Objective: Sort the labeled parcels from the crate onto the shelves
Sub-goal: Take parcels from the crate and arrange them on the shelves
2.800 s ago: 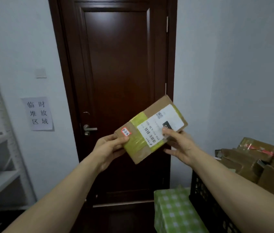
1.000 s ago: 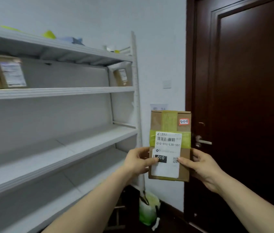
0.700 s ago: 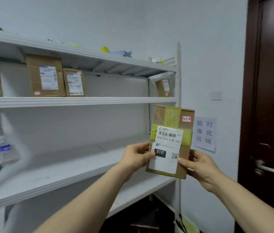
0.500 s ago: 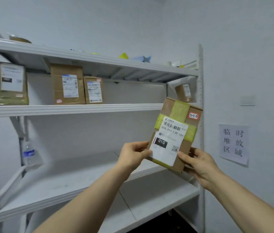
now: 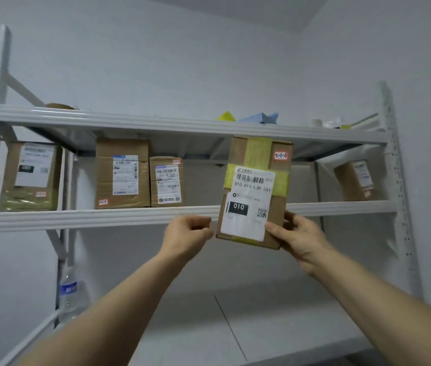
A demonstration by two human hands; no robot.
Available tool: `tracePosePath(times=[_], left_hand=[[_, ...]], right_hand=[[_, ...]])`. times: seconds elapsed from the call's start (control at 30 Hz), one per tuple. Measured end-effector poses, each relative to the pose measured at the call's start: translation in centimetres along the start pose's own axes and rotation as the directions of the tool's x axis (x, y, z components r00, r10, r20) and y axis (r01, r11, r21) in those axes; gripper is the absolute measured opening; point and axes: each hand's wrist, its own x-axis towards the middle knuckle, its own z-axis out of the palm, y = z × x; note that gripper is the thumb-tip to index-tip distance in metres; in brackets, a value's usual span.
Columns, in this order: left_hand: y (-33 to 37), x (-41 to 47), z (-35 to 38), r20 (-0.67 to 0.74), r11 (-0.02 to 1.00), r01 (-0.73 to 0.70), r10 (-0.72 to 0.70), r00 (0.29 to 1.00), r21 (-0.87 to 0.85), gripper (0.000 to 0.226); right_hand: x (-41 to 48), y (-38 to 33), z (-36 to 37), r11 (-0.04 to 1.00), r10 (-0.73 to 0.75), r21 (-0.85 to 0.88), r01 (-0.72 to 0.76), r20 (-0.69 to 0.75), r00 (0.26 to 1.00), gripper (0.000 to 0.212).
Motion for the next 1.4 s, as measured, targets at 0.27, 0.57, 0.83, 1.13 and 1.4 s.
tracePosePath(times=[0.27, 0.57, 0.83, 1.13, 1.4], left_hand=[[-2.6, 7.6, 0.1, -0.14, 0.946, 0.026, 0.02, 0.99, 0.323, 0.036], [-3.1, 16.4, 2.8, -0.064, 0.927, -0.084, 0.115, 0.991, 0.366, 0.043], [-4.7, 23.9, 7.6, 0.042, 0.838, -0.089, 0.079, 0.996, 0.538, 0.062], [-6.5, 27.6, 10.9, -0.069, 0.697, -0.028, 0.111, 0.991, 0.717, 0.021], [-8.1, 28.7, 11.8, -0.134, 0.695, -0.037, 0.189, 0.973, 0.718, 0.029]], right_hand=[[11.6, 1.6, 0.8, 0.998, -0.015, -0.053, 0.017, 0.038, 0.999, 0.031], [20.5, 3.2, 0.7, 0.958, -0.125, -0.258, 0.129, 0.034, 0.992, 0.041], [27.2, 5.2, 0.0, 0.926, -0.072, -0.359, 0.12, 0.146, 0.987, 0.029], [32.1, 7.0, 0.6, 0.754, -0.099, -0.612, 0.238, 0.252, 0.963, 0.027], [34.1, 7.8, -0.5, 0.664, 0.001, -0.71, 0.236, 0.315, 0.949, 0.049]])
